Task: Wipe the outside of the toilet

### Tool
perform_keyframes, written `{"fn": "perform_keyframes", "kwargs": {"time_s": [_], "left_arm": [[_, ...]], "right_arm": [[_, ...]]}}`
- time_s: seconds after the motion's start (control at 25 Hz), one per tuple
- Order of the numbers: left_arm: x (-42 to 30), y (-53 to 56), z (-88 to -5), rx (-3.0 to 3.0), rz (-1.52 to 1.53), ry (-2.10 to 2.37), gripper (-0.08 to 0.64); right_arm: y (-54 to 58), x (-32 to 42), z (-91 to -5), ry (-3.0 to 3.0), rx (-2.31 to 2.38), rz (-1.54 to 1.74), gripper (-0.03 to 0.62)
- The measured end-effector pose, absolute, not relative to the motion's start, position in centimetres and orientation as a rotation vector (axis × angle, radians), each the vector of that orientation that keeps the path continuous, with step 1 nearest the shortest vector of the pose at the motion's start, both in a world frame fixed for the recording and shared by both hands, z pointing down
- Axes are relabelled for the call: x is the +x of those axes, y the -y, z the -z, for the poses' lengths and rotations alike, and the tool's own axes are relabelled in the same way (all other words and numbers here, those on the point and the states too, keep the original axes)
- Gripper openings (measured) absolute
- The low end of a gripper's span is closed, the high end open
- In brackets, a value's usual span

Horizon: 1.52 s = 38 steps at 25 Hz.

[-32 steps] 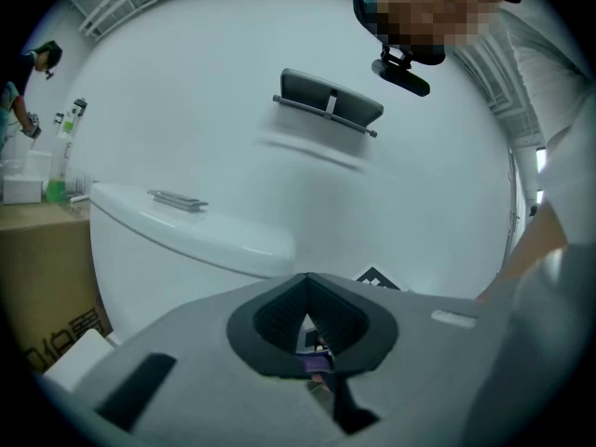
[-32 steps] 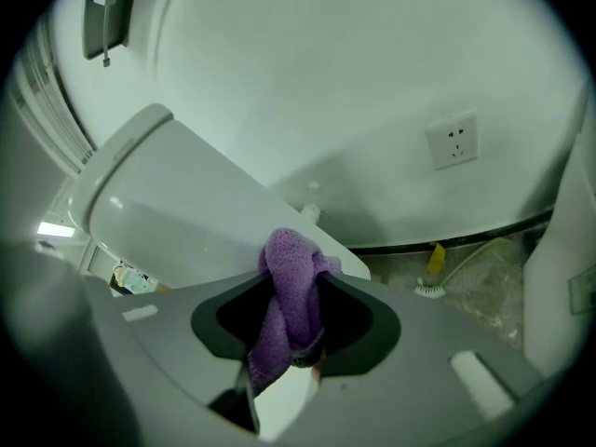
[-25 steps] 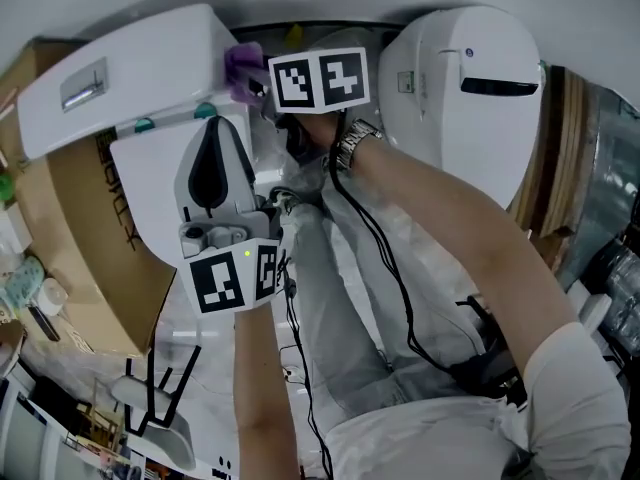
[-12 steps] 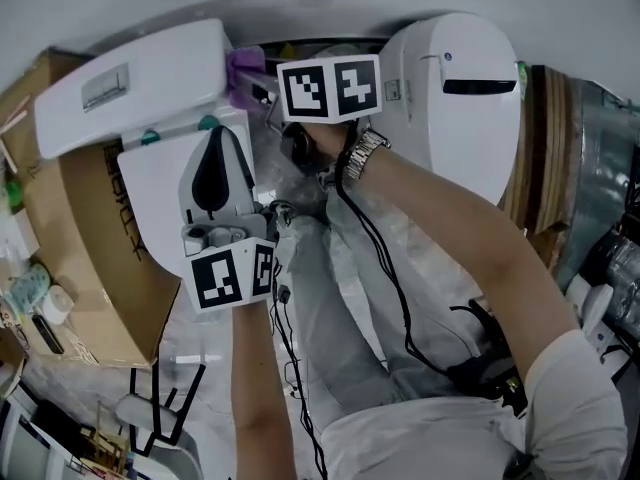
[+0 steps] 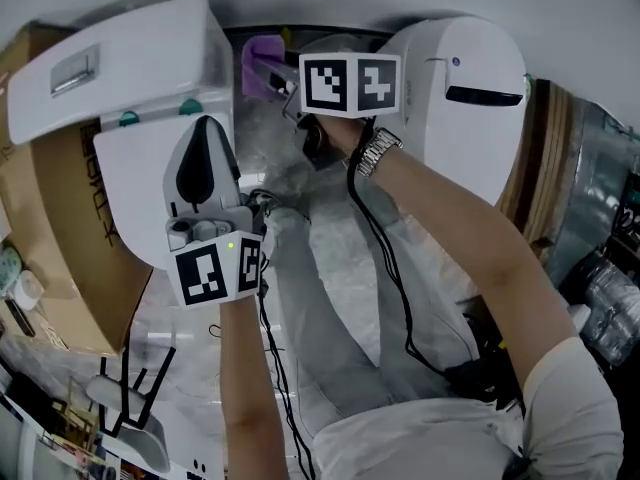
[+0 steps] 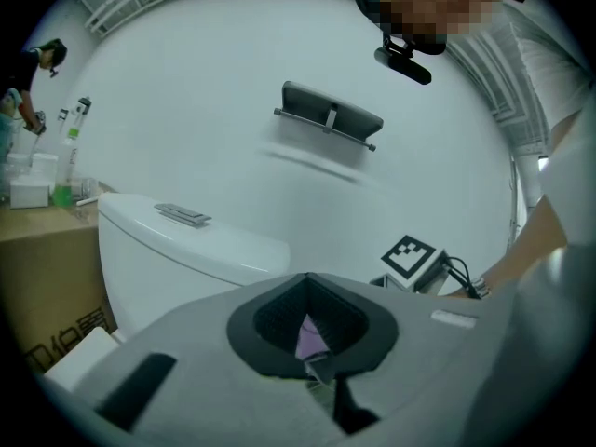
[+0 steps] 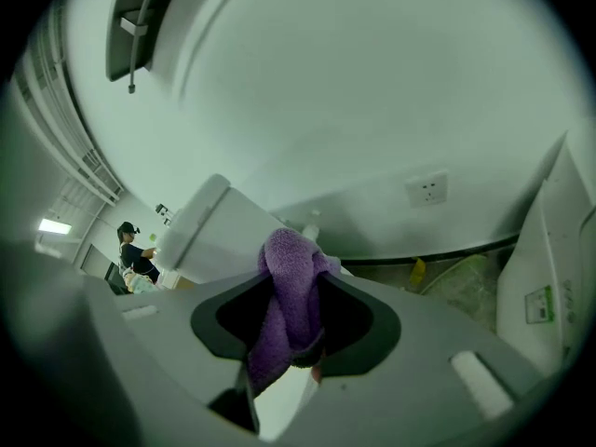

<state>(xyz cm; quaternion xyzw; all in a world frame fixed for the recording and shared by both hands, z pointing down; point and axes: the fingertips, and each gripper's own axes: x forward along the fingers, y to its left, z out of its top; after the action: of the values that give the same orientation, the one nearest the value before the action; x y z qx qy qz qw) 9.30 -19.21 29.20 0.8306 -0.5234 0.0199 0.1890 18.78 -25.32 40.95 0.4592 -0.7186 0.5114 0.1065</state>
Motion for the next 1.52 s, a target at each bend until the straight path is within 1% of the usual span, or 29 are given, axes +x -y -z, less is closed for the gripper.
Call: {"fn": "perform_keyframes", "kwargs": {"time_s": [0.28,0.48,0.8,1.0,1.24,1.52], "left_arm": [[12.2,19.3,-31.2,2.233,-0.069,1.589,0.005],[13.9,19.9,-32.6,2.199,-0.094,1.632,0.005],[12.9,20.6,-36.0,2.152,-0.062,1.72,0.005],[12.0,21.3,-39.2,2.15,-0.08,1.754,0.005],[11.2,22.2,-39.6,2.124,-0.073,1.814,0.005],[10.9,22.1,-37.5,2.06,-0.064,1.847,0.005]], "right_arm": [[24.0,21.3,-47.9,2.017,1.224,-1.58,0.153],[25.1,22.0,-52.3,1.967,1.192,-1.598,0.153],[26.5,20.4,-60.9,1.875,1.187,-1.642,0.153],[29.0,18.9,-64.5,1.863,1.23,-1.698,0.153],[31.5,16.6,-64.8,1.901,1.169,-1.723,0.153],[32.3,16.0,-60.3,1.968,1.096,-1.699,0.153]]}}
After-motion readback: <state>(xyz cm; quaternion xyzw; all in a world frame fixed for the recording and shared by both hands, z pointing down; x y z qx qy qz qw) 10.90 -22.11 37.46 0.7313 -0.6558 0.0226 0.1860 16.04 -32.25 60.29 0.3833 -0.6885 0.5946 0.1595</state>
